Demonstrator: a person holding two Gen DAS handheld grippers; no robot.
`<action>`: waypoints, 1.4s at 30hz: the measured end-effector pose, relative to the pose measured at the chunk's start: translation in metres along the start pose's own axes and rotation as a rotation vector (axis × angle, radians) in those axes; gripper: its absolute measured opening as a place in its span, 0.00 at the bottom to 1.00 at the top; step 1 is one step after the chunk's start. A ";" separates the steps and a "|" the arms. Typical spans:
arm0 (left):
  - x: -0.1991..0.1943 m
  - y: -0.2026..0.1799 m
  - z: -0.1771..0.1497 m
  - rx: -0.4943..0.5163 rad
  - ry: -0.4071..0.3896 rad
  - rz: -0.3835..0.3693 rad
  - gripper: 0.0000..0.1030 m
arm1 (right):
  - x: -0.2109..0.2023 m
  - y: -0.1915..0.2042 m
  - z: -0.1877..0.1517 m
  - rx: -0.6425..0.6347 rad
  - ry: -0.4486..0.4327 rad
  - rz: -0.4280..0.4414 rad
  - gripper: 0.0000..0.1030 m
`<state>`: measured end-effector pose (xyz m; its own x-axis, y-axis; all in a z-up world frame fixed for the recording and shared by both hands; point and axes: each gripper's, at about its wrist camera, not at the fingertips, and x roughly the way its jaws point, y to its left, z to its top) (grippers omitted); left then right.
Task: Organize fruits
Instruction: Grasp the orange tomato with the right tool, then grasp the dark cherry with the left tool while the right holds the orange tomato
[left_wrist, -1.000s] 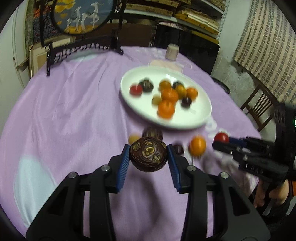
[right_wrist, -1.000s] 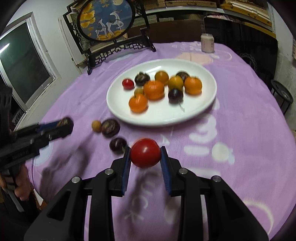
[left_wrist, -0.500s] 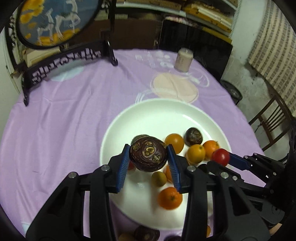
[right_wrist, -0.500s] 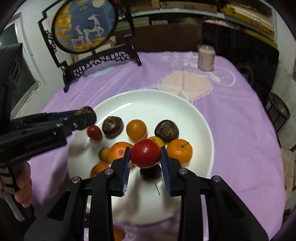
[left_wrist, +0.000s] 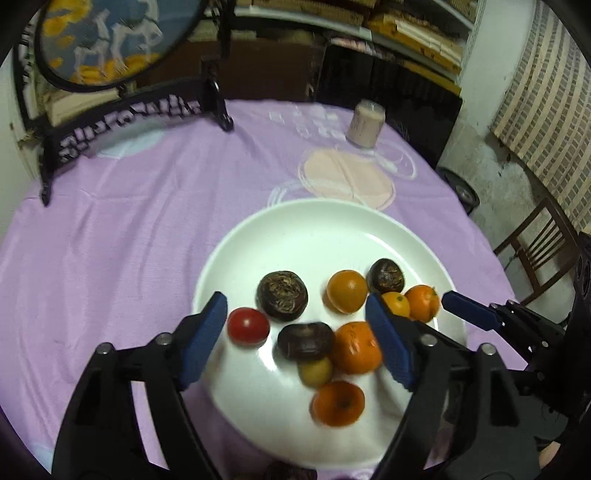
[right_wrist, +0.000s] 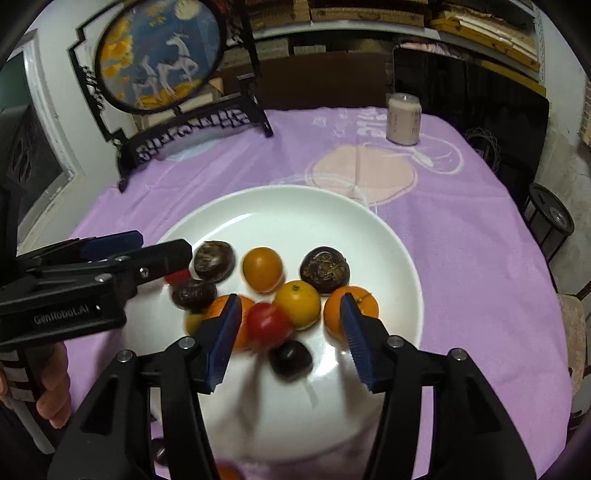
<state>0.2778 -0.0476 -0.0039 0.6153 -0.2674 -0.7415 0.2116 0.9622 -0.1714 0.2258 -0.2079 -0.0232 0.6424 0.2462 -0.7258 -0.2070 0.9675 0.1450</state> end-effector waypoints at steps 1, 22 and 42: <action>-0.007 -0.001 -0.002 0.001 -0.008 -0.002 0.84 | -0.007 0.002 -0.002 -0.009 -0.012 -0.001 0.54; -0.120 0.034 -0.129 -0.006 -0.081 0.049 0.90 | -0.077 0.042 -0.118 -0.048 0.071 0.035 0.65; -0.117 0.017 -0.169 0.049 0.008 0.025 0.90 | -0.028 0.049 -0.121 -0.043 0.103 0.041 0.38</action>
<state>0.0811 0.0090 -0.0304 0.6148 -0.2430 -0.7503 0.2335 0.9648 -0.1211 0.1081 -0.1740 -0.0773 0.5542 0.2761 -0.7852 -0.2640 0.9530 0.1487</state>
